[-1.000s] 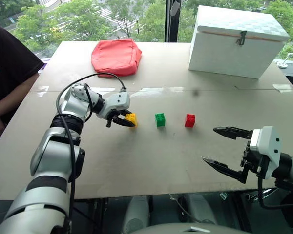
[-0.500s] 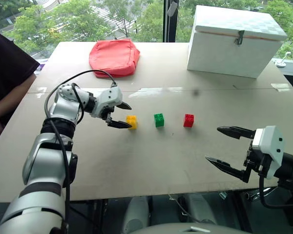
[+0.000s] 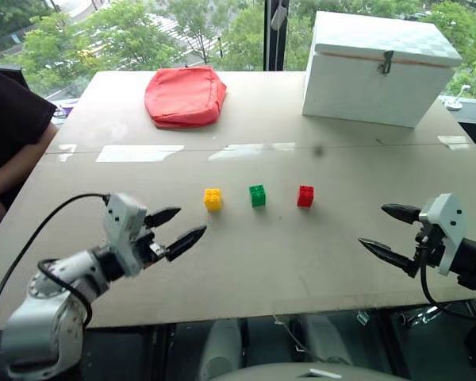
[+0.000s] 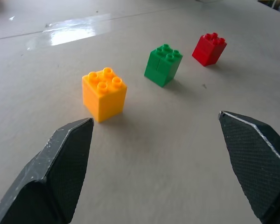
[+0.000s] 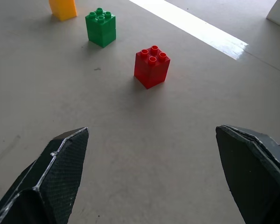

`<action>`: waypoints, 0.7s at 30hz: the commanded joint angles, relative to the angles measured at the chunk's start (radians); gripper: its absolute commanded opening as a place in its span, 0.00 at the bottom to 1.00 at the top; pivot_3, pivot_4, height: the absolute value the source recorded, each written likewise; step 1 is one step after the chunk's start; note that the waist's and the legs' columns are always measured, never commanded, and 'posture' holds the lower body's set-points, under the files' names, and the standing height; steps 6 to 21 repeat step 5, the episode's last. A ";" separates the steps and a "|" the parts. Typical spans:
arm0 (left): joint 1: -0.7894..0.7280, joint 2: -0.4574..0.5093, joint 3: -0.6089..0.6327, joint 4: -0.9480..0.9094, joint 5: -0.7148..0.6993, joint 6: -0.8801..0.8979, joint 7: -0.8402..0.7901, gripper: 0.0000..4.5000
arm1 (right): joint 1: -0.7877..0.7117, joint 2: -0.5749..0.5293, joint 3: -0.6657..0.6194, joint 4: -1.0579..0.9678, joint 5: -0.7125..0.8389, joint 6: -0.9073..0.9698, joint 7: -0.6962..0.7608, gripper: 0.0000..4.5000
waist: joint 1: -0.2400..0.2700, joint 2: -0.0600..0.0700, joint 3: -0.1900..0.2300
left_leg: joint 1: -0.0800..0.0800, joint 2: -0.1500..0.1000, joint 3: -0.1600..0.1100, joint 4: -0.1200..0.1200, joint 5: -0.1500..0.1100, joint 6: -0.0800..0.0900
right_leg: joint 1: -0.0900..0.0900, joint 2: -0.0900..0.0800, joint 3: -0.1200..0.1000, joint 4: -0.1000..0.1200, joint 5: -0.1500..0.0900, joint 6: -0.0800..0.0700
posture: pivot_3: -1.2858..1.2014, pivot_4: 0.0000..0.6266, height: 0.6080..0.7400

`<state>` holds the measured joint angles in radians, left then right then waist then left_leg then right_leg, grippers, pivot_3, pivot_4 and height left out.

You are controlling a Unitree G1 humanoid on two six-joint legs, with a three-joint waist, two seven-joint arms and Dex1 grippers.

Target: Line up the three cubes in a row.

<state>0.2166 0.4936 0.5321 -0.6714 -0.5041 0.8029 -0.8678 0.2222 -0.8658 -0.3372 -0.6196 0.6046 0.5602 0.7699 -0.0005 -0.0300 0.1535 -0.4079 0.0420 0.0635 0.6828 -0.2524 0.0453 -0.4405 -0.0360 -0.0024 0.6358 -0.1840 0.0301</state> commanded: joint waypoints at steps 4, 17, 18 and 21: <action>0.242 0.007 0.091 -0.088 -0.026 -0.124 -0.010 0.98 | 0.044 -0.038 -0.090 -0.020 0.005 -0.005 0.073 1.00 | 0.006 0.000 0.000 | 0.008 0.000 0.000 -0.002 -0.001 -0.001 | 0.006 -0.001 0.000 -0.002 -0.001 0.000 | 0.52 0.24 1.00; 0.253 0.011 0.093 -0.087 -0.034 -0.126 -0.003 0.98 | 0.046 -0.040 -0.094 -0.019 0.012 0.005 0.078 1.00 | 0.006 0.000 0.000 | 0.009 0.000 0.000 -0.002 -0.003 -0.005 | 0.007 -0.002 0.000 -0.003 -0.001 0.000 | 0.52 0.24 1.00; 0.253 0.011 0.093 -0.087 -0.034 -0.126 -0.003 0.98 | 0.046 -0.040 -0.094 -0.019 0.012 0.005 0.078 1.00 | 0.006 0.000 0.000 | 0.009 0.000 0.000 -0.002 -0.003 -0.005 | 0.007 -0.002 0.000 -0.003 -0.001 0.000 | 0.52 0.24 1.00; 0.253 0.011 0.093 -0.087 -0.034 -0.126 -0.003 0.98 | 0.046 -0.040 -0.094 -0.019 0.012 0.005 0.078 1.00 | 0.006 0.000 0.000 | 0.009 0.000 0.000 -0.002 -0.003 -0.005 | 0.007 -0.002 0.000 -0.003 -0.001 0.000 | 0.52 0.24 1.00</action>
